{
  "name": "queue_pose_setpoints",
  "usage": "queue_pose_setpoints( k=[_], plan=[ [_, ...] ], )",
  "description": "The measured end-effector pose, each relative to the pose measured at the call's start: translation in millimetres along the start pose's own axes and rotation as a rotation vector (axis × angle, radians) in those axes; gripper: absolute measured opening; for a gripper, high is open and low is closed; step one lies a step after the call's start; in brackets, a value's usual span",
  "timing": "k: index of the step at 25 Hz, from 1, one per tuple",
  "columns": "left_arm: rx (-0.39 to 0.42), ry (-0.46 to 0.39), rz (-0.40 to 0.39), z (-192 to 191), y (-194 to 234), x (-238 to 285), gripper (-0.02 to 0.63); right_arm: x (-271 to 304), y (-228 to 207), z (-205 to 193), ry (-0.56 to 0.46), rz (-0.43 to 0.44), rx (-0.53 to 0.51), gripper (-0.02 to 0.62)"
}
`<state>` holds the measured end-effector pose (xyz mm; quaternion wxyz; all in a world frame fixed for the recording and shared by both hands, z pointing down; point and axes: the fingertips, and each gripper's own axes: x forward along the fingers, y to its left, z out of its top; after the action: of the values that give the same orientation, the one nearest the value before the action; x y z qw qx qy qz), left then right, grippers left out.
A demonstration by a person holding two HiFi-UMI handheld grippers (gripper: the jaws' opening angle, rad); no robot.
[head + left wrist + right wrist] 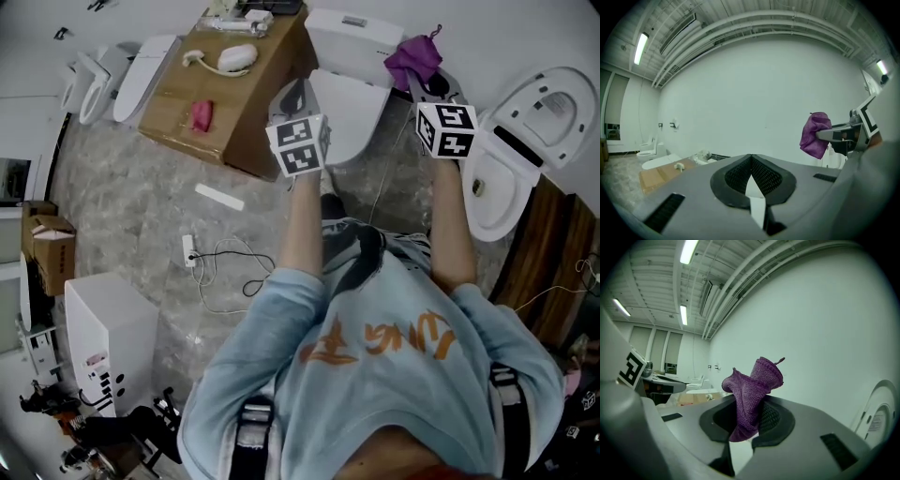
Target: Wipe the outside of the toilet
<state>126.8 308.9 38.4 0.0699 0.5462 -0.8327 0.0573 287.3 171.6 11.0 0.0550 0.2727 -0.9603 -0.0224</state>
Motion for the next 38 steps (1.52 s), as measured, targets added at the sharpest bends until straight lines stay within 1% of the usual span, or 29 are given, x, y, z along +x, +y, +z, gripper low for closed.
queue_pose_setpoints(
  k=[2,4,10,14,17,20,22,23,25,27,31,33,35,38],
  plan=[
    [-0.003,0.011,-0.015,-0.8,0.3,16.5,0.025,17.9,8.5,2.1,0.005,0.037,-0.018,0.083],
    [-0.007,0.025,-0.026,-3.5,6.8,32.9,0.025,38.0,15.0,-1.8,0.019,0.057,-0.016,0.083],
    [-0.023,0.092,-0.012,-19.8,54.1,93.2,0.025,119.3,30.6,-26.3,0.086,0.095,0.013,0.083],
    [-0.032,0.136,-0.053,-27.8,83.8,142.3,0.026,181.9,48.9,-43.4,0.133,0.117,0.050,0.083],
    [-0.031,0.177,-0.089,-33.4,107.3,181.4,0.025,229.8,56.7,-52.1,0.161,0.109,0.076,0.083],
    [-0.041,0.194,-0.120,-31.9,131.3,216.6,0.026,270.5,64.2,-51.8,0.180,0.099,0.082,0.084],
    [-0.058,0.192,-0.122,-25.4,144.9,238.0,0.026,291.2,60.8,-44.4,0.185,0.079,0.048,0.083],
    [-0.070,0.190,-0.122,-21.7,149.8,248.3,0.026,299.5,55.3,-40.3,0.193,0.057,0.008,0.083],
    [-0.097,0.193,-0.140,-18.0,156.4,268.6,0.026,314.4,44.6,-37.5,0.223,0.007,-0.089,0.083],
    [-0.120,0.213,-0.168,-22.6,160.9,287.0,0.026,329.4,42.3,-43.1,0.248,-0.014,-0.124,0.084],
    [-0.149,0.250,-0.224,-40.8,153.0,308.0,0.026,345.0,44.2,-62.0,0.300,0.008,-0.124,0.084],
    [-0.164,0.271,-0.239,-50.0,149.7,317.1,0.026,351.0,39.6,-69.1,0.323,0.013,-0.118,0.084],
    [-0.171,0.284,-0.232,-52.8,152.0,327.2,0.026,362.6,35.9,-72.4,0.330,0.024,-0.114,0.084],
    [-0.158,0.284,-0.209,-51.3,154.0,334.9,0.026,378.8,38.2,-78.2,0.329,0.076,-0.106,0.084]
  ],
)
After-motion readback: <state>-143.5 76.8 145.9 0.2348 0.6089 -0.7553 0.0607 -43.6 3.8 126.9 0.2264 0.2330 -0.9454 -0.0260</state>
